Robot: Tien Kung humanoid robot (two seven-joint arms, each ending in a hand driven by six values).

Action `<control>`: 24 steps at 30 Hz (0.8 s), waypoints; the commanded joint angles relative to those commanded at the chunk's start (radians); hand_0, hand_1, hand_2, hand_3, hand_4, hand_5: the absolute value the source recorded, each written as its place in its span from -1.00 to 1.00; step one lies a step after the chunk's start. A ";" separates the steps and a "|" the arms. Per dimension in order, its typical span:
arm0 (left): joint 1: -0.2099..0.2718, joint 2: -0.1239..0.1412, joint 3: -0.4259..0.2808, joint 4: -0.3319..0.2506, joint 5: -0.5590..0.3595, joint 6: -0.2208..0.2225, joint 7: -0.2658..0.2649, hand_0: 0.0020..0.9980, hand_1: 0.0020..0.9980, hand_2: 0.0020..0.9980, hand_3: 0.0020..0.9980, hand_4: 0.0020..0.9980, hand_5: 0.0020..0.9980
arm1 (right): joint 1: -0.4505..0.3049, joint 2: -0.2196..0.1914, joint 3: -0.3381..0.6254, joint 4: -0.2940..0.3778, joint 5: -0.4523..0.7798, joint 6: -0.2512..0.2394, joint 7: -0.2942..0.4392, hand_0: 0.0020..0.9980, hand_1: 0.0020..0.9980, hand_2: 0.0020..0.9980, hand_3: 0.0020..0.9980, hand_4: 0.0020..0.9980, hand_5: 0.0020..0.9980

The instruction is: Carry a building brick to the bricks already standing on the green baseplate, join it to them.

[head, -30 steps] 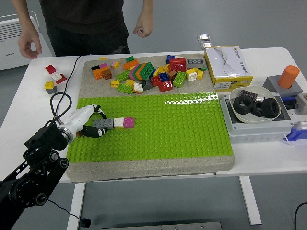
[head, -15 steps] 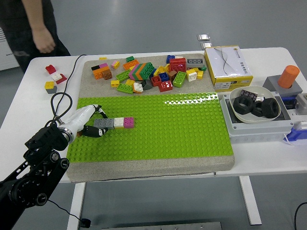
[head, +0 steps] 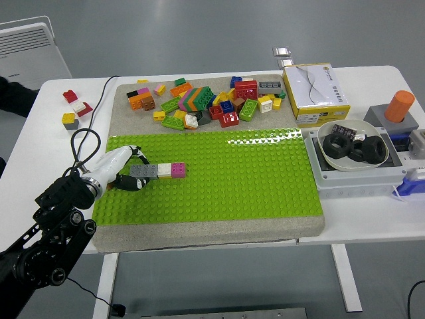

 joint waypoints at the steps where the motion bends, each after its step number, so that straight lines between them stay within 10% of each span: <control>1: 0.000 0.000 0.000 0.001 0.000 0.001 0.000 0.98 0.91 0.87 0.25 0.23 -0.87 | 0.000 0.000 0.000 0.000 0.000 0.000 0.000 0.36 0.35 0.54 0.65 0.78 1.00; 24: 0.005 0.002 0.003 -0.022 0.012 -0.003 0.000 0.96 0.92 0.87 0.30 0.24 -0.90 | -0.001 -0.001 0.017 0.000 -0.016 0.002 -0.001 0.36 0.35 0.54 0.65 0.79 1.00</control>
